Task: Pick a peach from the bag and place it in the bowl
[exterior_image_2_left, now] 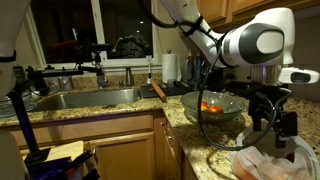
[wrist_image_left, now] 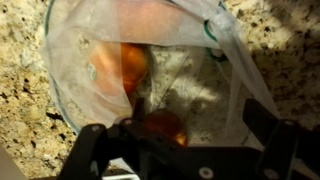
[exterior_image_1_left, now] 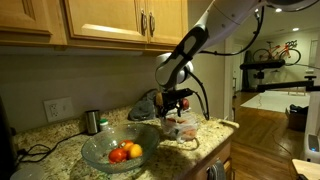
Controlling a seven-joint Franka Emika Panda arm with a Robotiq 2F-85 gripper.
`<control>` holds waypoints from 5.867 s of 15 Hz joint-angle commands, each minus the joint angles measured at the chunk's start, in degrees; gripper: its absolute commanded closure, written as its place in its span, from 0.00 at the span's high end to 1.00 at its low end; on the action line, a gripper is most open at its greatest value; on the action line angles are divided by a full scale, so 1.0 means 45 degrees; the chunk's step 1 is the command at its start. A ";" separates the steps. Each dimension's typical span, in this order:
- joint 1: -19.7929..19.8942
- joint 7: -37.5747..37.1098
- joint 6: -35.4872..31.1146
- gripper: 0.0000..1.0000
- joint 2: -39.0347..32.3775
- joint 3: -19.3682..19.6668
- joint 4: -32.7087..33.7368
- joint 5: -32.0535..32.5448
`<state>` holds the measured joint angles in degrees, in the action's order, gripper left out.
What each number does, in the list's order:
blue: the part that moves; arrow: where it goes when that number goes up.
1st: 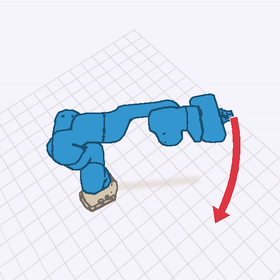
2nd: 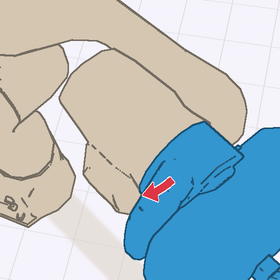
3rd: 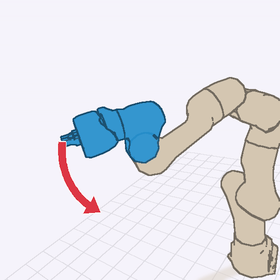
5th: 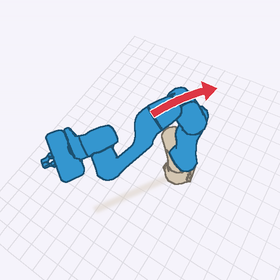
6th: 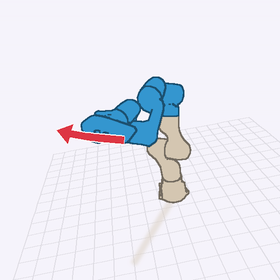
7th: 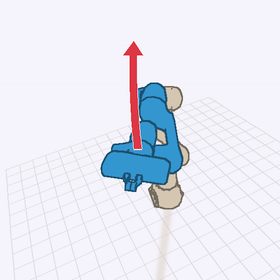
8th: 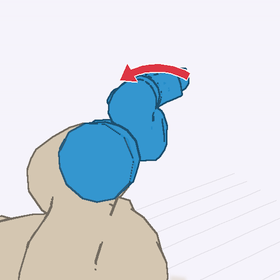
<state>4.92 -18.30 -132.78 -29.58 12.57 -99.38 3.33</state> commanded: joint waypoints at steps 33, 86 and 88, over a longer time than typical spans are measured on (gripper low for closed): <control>0.0114 -0.0832 0.1673 0.00 -0.0036 0.0598 -0.0022 0.1513; -0.0224 -0.3698 0.2772 1.00 0.0932 0.0777 -0.1538 0.2380; -0.0252 -0.3698 0.2771 1.00 0.0937 0.0779 -0.1542 0.2392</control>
<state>4.39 -34.07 -120.99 -27.41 15.84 -104.05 13.09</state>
